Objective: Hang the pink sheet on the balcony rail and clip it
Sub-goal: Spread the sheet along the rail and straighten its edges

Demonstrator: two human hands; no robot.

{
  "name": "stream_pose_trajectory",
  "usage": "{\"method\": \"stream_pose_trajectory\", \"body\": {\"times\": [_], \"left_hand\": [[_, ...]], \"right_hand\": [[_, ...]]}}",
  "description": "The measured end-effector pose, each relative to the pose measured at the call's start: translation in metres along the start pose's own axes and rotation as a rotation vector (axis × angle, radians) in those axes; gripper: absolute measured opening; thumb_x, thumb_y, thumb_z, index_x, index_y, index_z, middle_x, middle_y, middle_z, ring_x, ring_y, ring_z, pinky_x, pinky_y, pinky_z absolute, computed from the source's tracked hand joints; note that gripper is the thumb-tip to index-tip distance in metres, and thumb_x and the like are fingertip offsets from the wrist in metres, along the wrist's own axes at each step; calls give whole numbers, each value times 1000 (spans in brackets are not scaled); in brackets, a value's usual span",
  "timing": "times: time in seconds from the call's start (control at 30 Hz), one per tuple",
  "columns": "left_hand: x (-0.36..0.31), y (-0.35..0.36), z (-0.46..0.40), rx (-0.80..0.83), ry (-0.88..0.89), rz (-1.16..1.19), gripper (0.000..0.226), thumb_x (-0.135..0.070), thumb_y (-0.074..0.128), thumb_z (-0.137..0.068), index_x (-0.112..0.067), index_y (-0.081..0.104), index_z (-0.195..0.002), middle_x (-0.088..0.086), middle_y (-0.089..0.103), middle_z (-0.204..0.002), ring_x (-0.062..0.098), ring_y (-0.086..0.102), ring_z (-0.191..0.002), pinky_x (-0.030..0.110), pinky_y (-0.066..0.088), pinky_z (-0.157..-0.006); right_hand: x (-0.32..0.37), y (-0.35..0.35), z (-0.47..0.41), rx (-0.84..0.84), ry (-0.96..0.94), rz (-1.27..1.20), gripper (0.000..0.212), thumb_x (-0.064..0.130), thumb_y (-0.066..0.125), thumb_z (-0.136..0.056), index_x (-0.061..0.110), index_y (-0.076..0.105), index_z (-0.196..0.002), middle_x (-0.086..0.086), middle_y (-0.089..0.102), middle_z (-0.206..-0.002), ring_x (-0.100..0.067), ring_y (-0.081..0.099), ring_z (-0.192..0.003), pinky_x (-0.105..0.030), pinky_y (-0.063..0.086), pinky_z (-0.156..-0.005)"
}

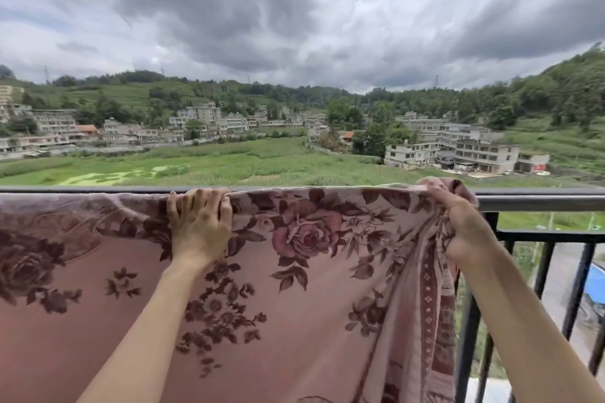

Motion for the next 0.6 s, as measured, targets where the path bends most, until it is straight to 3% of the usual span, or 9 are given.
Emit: {"method": "stream_pose_trajectory", "body": {"times": [0.1, 0.2, 0.3, 0.4, 0.5, 0.6], "left_hand": [[-4, 1, 1, 1, 4, -9, 63, -46, 7, -83, -20, 52, -118, 4, 51, -119, 25, 36, -121, 45, 1, -114], [-8, -2, 1, -3, -5, -23, 63, -44, 6, -83, -22, 51, -122, 4, 50, -125, 23, 34, -125, 46, -1, -114], [-31, -3, 6, 9, -15, 55, 47, -31, 20, -93, -21, 45, -131, 0, 46, -136, 20, 24, -137, 51, -13, -111], [-100, 0, 18, 10, 215, 147, 54, -37, 12, -88, -23, 43, -130, -5, 44, -139, 16, 22, -139, 51, -15, -110], [-181, 9, 29, 66, 439, 274, 61, -44, 6, -85, -24, 40, -132, -7, 40, -140, 13, 21, -139, 45, -13, -112], [-233, 21, 34, 118, 424, 353, 68, -48, 1, -81, -26, 38, -134, -8, 45, -136, 11, 34, -129, 40, -2, -111]], "right_hand": [[5, -24, 1, -95, -148, 11, 11, 24, 63, -86, 23, 55, -94, 6, 67, -64, -13, 64, -61, -31, 55, -60], [-14, -26, 8, 4, -21, 52, 17, 34, 55, -89, 27, 69, -96, -2, 73, -77, -22, 69, -73, -41, 52, -79], [-26, -21, 11, 78, 43, 30, 26, 33, 48, -93, 25, 71, -102, -5, 74, -90, -20, 71, -81, -39, 52, -81], [-36, -19, 13, 84, 75, 109, 34, 37, 50, -92, 14, 66, -110, -12, 72, -102, -26, 69, -93, -44, 50, -87], [-37, -26, 12, 75, 78, 161, 40, 46, 54, -87, 16, 67, -110, -11, 71, -107, -28, 66, -102, -47, 46, -96], [-28, -40, 11, 92, 96, 262, 56, 57, 64, -73, 17, 67, -111, -12, 70, -109, -31, 64, -103, -48, 46, -97]]}}
Point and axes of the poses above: each hand's wrist, its own z-axis away from the middle knuckle, its own y-axis out of the palm, x = y × z, the point moved 3 cm from there along -z, towards the middle knuckle
